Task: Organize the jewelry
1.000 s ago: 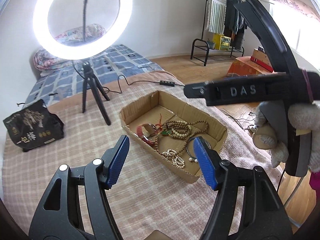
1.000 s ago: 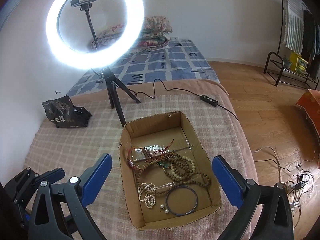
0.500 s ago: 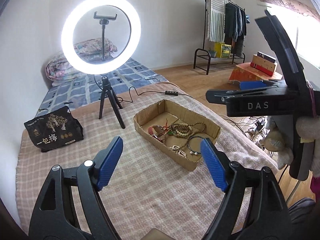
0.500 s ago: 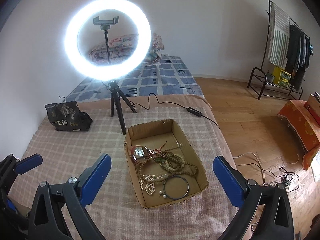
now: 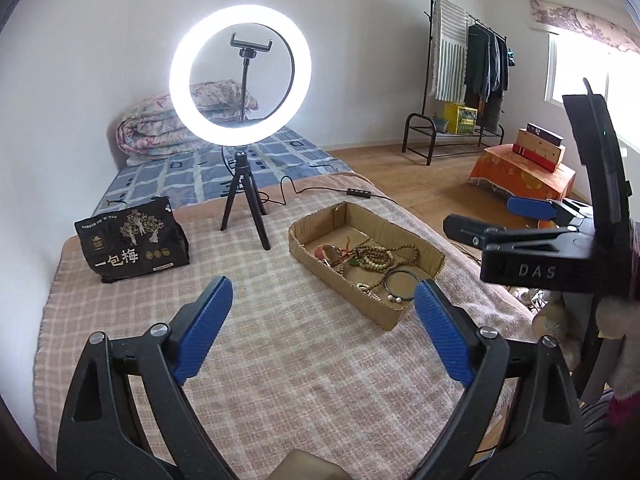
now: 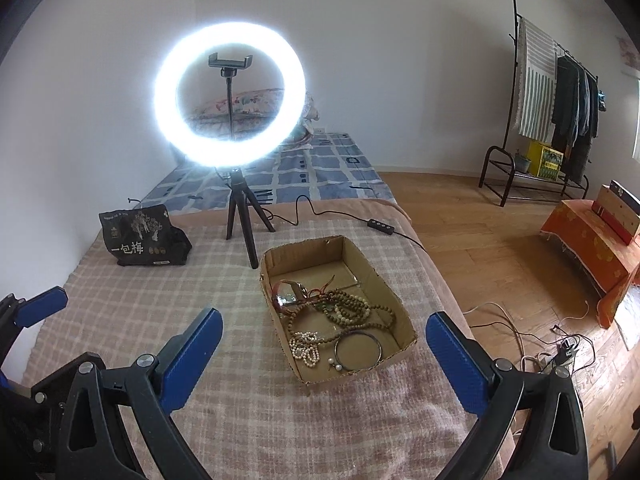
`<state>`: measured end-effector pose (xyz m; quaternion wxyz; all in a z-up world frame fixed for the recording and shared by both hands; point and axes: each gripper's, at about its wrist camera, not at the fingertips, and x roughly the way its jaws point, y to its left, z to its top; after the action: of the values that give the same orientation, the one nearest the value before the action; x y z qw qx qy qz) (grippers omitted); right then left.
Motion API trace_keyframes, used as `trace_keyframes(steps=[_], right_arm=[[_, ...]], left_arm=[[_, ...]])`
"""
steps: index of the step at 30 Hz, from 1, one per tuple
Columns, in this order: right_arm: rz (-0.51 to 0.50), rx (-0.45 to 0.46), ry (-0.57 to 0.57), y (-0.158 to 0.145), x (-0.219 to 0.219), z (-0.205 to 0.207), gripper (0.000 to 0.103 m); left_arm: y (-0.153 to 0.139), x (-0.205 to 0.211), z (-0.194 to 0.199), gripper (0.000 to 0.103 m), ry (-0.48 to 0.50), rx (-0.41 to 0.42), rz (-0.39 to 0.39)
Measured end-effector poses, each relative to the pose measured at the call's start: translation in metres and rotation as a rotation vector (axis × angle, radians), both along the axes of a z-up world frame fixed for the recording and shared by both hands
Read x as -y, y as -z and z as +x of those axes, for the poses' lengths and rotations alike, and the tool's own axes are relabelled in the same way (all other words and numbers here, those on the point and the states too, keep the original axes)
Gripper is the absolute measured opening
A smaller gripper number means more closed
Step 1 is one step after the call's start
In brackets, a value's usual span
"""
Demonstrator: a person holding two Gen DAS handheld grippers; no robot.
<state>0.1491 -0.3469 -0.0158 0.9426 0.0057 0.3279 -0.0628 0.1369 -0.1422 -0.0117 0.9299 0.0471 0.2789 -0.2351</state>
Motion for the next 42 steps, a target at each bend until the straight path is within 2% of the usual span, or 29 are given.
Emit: trace_keyframes(steps=[9,29,42], right_arm=[[-0.037,0.022,0.015,0.021,-0.001,-0.006,0.103],[-0.040,0.010,0.043,0.040,0.004,0.001,0.103],[-0.041,0.008,0.040,0.041,0.002,0.002,0.103]], left_arm=[[0.012,0.000,-0.008,0.100,-0.019,0.015,0.064],[0.015,-0.007,0.003,0.102,-0.086,-0.033,0.068],[0.014,-0.006,-0.001,0.102,-0.091,-0.017,0.090]])
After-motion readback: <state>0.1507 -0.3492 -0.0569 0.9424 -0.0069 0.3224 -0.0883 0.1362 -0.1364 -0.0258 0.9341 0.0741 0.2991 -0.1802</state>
